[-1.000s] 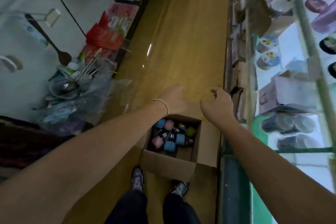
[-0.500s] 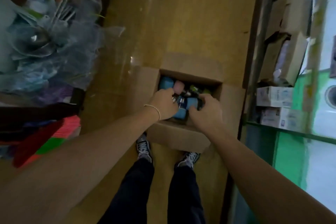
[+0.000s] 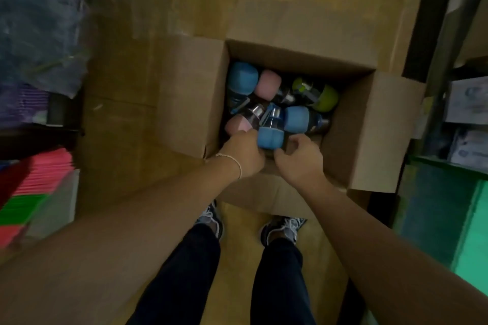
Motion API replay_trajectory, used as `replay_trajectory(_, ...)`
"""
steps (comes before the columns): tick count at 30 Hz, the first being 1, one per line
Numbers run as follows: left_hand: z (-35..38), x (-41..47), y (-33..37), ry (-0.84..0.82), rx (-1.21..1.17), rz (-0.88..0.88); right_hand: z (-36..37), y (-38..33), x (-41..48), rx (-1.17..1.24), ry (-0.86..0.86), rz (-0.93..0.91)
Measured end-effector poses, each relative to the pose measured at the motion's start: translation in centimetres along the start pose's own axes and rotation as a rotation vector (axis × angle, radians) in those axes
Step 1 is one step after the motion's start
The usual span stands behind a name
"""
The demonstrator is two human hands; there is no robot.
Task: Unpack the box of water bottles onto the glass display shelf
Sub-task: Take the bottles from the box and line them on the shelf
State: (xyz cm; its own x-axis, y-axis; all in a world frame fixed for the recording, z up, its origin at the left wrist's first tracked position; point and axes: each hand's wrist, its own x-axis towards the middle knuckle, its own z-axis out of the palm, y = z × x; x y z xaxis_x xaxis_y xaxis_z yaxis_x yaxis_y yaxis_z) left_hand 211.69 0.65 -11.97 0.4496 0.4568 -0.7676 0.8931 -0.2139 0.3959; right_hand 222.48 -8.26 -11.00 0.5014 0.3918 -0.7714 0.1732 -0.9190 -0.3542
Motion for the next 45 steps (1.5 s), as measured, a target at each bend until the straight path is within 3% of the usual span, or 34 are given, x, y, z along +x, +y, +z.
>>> replay_trajectory(10, 4.3, 8.3, -5.0, 0.048, 0.08, -0.17, 6.1, 3.5, 8.4, 0.02, -0.069, 0.087)
replay_trajectory(19, 5.8, 14.9, -8.1, 0.042, 0.211, -0.181, 12.1, 1.3, 13.5, 0.447, -0.177, 0.301)
replay_trajectory(24, 7.3, 17.5, -9.0, 0.122, 0.075, -0.265, 15.1, 0.5, 15.9, 0.63, -0.241, 0.443)
replay_trajectory(31, 8.3, 18.6, -10.2, 0.036, 0.048, -0.273, 17.2, -0.4, 18.1, 0.806, -0.279, 0.477)
replay_trajectory(36, 8.8, 19.0, -10.1, 0.082, 0.111, -0.362, 17.5, -0.1, 18.7, 0.81, -0.269, 0.529)
replay_trajectory(40, 8.6, 17.2, -9.4, 0.072, 0.106, -0.306, 16.5, 0.5, 17.4, 0.801, -0.38, 0.584)
replay_trajectory(45, 5.9, 12.9, -7.4, 0.092, -0.001, -0.367, 13.0, 0.5, 13.4, 0.866, -0.472, 0.623)
